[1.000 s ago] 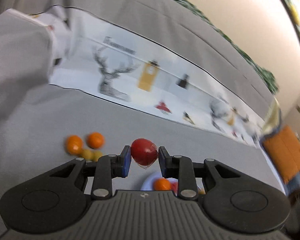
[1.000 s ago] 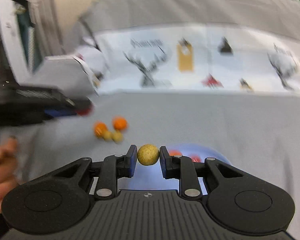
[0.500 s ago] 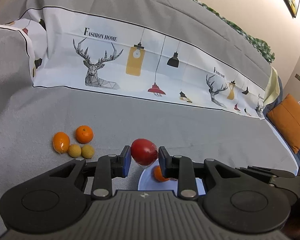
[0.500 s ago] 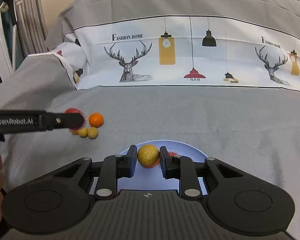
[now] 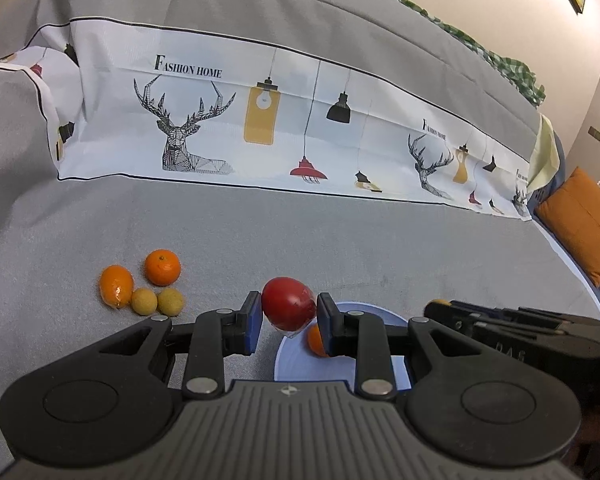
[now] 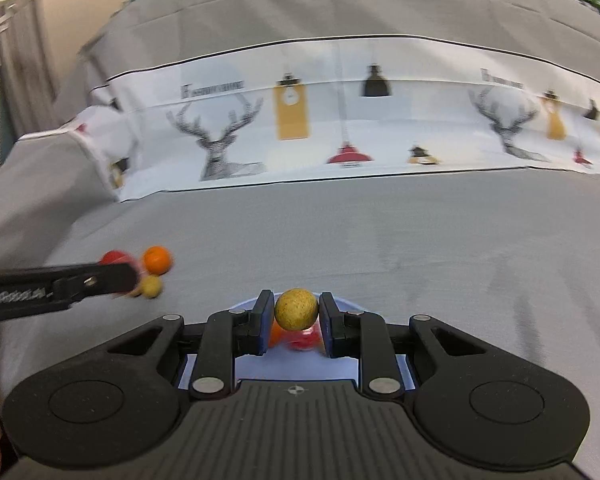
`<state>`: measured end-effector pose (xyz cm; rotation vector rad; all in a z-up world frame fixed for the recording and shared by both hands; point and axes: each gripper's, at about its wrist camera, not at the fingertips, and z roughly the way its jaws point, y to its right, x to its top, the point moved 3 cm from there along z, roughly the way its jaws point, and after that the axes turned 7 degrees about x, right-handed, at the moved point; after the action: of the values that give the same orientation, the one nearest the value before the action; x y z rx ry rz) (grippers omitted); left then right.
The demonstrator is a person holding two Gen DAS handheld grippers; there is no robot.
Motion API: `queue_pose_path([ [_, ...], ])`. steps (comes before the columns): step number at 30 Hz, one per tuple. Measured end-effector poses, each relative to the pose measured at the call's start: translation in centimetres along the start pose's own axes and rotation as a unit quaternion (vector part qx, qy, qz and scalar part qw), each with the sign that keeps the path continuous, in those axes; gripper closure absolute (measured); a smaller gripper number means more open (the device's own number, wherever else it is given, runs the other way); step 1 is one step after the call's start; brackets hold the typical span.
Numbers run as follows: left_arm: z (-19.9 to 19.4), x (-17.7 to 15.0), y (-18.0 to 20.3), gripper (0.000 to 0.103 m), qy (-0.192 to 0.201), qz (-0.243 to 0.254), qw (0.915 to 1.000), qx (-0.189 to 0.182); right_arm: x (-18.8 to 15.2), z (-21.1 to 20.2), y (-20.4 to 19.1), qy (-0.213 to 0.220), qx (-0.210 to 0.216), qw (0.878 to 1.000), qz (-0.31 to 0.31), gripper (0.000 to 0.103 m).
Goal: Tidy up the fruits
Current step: 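Carry a red apple in the left tool while the right tool carries a yellow fruit to the plate, then open both tools over the blue plate to drop the apple and yellow fruit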
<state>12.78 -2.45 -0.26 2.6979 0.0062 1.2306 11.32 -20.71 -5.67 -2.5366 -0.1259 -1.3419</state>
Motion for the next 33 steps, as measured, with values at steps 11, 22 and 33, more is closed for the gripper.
queue_pose_path([
  [11, 0.6, -0.6, 1.4, 0.071, -0.002, 0.038, 0.9993, -0.002, -0.4, 0.2, 0.8, -0.009, -0.01, 1.0, 0.01, 0.078],
  [22, 1.0, -1.1, 2.1, 0.07, -0.005, 0.053, 0.9985, -0.006, -0.3, 0.3, 0.8, -0.01, -0.007, 1.0, 0.01, 0.078],
  [33, 2.2, -2.3, 3.5, 0.071, -0.038, 0.084, 0.9954, -0.025, -0.6, 0.8, 0.6, -0.025, -0.006, 1.0, 0.002, 0.078],
])
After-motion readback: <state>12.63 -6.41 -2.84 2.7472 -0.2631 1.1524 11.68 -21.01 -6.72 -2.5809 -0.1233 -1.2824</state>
